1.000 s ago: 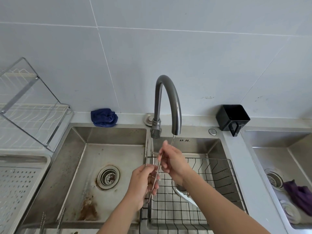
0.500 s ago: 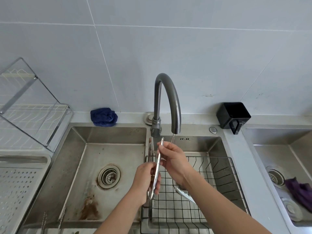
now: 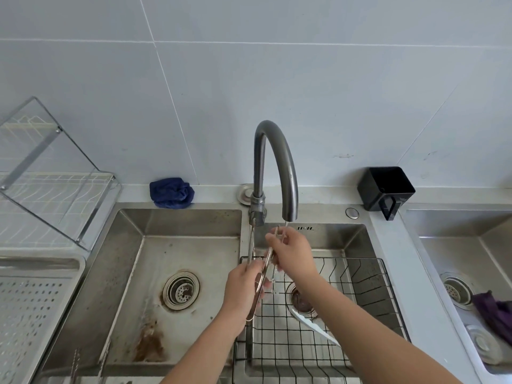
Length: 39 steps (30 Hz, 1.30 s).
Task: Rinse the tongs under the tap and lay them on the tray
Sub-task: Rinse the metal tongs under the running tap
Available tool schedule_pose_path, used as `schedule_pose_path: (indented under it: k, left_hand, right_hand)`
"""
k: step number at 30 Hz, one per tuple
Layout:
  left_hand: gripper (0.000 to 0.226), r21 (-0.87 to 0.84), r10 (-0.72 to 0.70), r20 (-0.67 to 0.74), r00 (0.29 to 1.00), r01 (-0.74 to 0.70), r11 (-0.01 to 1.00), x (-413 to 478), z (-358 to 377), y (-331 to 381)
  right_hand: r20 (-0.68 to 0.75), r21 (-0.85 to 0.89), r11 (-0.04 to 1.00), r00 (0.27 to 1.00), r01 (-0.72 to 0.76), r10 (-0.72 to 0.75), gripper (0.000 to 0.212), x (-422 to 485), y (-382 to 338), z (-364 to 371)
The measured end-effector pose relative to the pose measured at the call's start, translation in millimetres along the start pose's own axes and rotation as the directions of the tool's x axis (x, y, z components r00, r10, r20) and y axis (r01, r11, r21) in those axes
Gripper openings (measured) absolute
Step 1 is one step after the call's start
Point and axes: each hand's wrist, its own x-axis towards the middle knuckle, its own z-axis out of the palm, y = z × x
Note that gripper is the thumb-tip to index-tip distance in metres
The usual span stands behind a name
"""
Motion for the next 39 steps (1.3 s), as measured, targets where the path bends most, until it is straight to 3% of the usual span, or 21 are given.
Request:
schedule_pose_path:
  k: [2,7,10,13,15,18,21,24,28,29,33,35,39]
  left_hand:
    - [0.026,0.035,0.074,-0.003,0.997,-0.073,0.997,2,5,3]
    - [0.029,0.18,0.159,-0.051,0.986,-0.148,0.973,5,-2,-2]
    - [0.037,0.341,0.232,-0.036,0.972,-0.207,0.917,2,-4,-8]
    - [0.037,0.387,0.297,-0.03,0.954,-0.263,0.884,0,-1,-4]
    - [0.036,0.412,0.304,-0.062,0.951,-0.253,0.875,5,-2,-1]
    - [0.026,0.311,0.248,-0.061,0.967,-0.218,0.925,7,-2,5]
    - [0.02,0.222,0.232,-0.026,0.972,-0.22,0.95,3,0,4]
    - [0.025,0.281,0.311,-0.016,0.95,-0.295,0.913,1,2,1]
    - [0.019,0.32,0.356,-0.032,0.934,-0.328,0.889,1,0,1]
    - [0.02,0.329,0.367,-0.022,0.93,-0.34,0.881,0,-2,0]
    - [0.023,0.415,0.406,0.025,0.913,-0.379,0.827,-2,-5,-6]
    - [0.02,0.439,0.416,0.037,0.909,-0.389,0.81,-1,-4,-7]
    - [0.02,0.353,0.405,0.017,0.914,-0.384,0.853,2,-4,0]
  right_hand:
    - [-0.035,0.068,0.997,0.999,-0.028,0.031,0.01,-6,4,7]
    - [0.125,0.09,0.984,0.982,-0.151,0.139,0.018,-21,14,14]
    - [0.011,0.044,0.989,0.99,-0.139,0.138,0.008,2,7,-1]
    - [-0.073,0.044,0.992,0.99,-0.119,0.122,0.015,12,8,-6]
    - [0.069,0.078,0.987,0.988,-0.141,0.135,0.014,3,15,2]
    - [0.286,0.144,0.967,0.944,-0.211,0.163,0.019,-9,18,12]
    - [0.15,0.248,0.95,0.976,-0.19,0.156,0.008,2,12,5]
    - [0.017,0.291,0.946,0.99,-0.141,0.142,0.015,0,11,4]
    - [0.303,0.191,0.961,0.943,-0.202,0.138,0.01,-28,21,17]
    - [0.308,0.176,0.962,0.94,-0.209,0.148,0.012,-26,21,16]
    - [0.009,0.262,0.948,0.983,-0.18,0.184,0.006,3,12,-2]
    - [-0.048,0.278,0.947,0.982,-0.163,0.183,0.008,10,8,-5]
    - [0.278,0.157,0.964,0.946,-0.215,0.165,0.018,-14,13,9]
